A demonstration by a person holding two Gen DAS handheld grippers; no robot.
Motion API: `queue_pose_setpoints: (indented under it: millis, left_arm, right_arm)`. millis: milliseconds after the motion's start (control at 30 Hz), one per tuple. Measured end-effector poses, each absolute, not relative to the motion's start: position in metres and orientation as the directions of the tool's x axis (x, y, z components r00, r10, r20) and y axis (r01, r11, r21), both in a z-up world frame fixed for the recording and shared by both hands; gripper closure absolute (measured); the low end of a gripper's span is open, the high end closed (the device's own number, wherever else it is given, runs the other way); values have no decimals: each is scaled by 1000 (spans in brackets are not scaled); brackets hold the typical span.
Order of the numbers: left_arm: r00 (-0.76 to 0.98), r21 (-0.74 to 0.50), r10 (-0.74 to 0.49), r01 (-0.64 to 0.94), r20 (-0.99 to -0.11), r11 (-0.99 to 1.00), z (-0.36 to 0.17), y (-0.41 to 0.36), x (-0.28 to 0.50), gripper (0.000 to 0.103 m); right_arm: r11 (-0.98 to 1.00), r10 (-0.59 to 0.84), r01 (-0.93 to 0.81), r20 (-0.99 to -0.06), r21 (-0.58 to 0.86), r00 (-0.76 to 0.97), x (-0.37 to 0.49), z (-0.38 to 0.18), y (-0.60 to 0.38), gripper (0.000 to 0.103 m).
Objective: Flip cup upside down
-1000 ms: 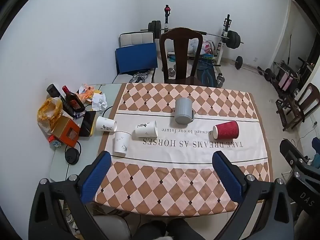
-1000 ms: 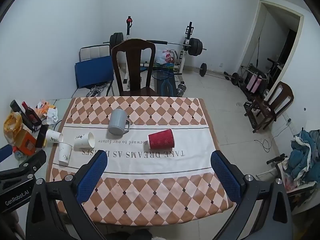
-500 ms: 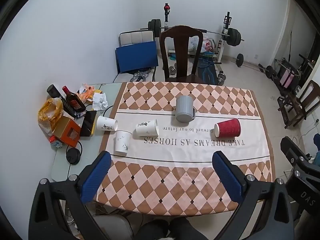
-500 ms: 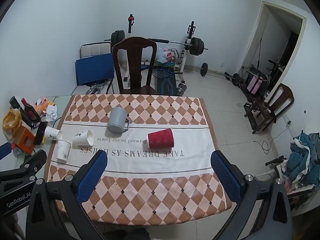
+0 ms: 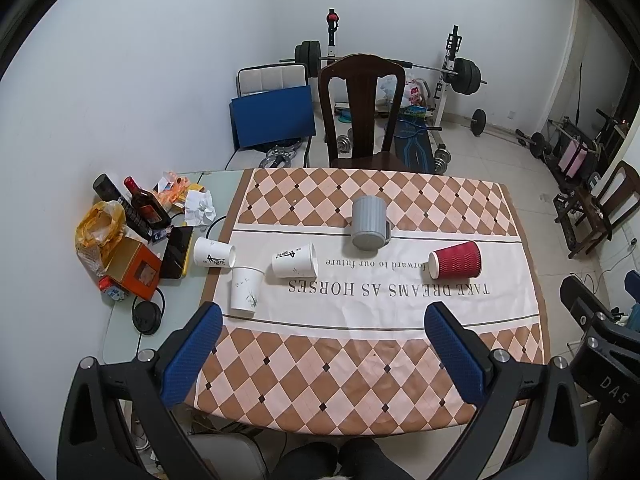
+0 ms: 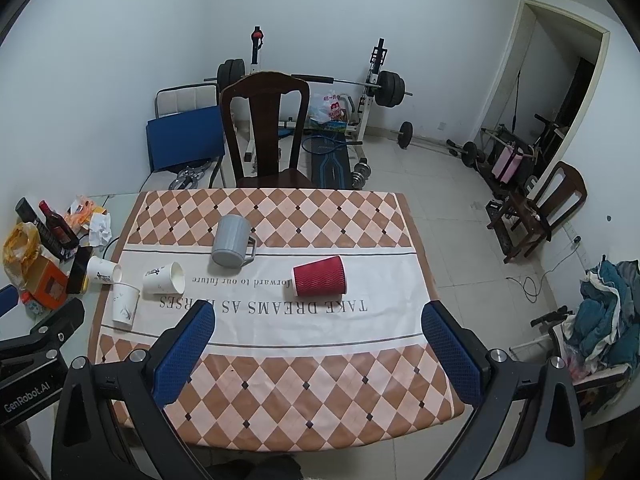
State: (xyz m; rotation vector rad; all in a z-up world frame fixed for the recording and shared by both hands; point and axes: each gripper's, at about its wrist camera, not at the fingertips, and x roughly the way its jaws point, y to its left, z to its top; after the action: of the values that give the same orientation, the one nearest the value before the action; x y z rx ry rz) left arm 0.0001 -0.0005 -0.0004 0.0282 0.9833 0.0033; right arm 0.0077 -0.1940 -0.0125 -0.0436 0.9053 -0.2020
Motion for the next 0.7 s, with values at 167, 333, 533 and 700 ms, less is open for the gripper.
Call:
queue_pose_setpoints:
  millis: [167, 333, 533, 700]
  left_arm:
    - [554, 26, 18, 7, -832, 1000, 0, 0, 0, 0]
    - [554, 28, 19, 9, -832, 1000, 0, 0, 0, 0]
    - [552, 23, 15, 7, -833, 1000, 0, -1, 4, 0]
    - [552, 23, 14, 8, -834, 1000, 1, -1, 6, 0]
  right_arm:
    - [980, -191, 157, -778, -121, 598, 8, -14, -194, 0]
    - [980, -193, 156, -778, -124, 598, 9, -15, -194, 0]
    - [979, -197, 160, -780, -126, 595, 10, -16, -194, 0]
    - [980, -194, 153, -783, -128, 591, 11, -16, -193, 0]
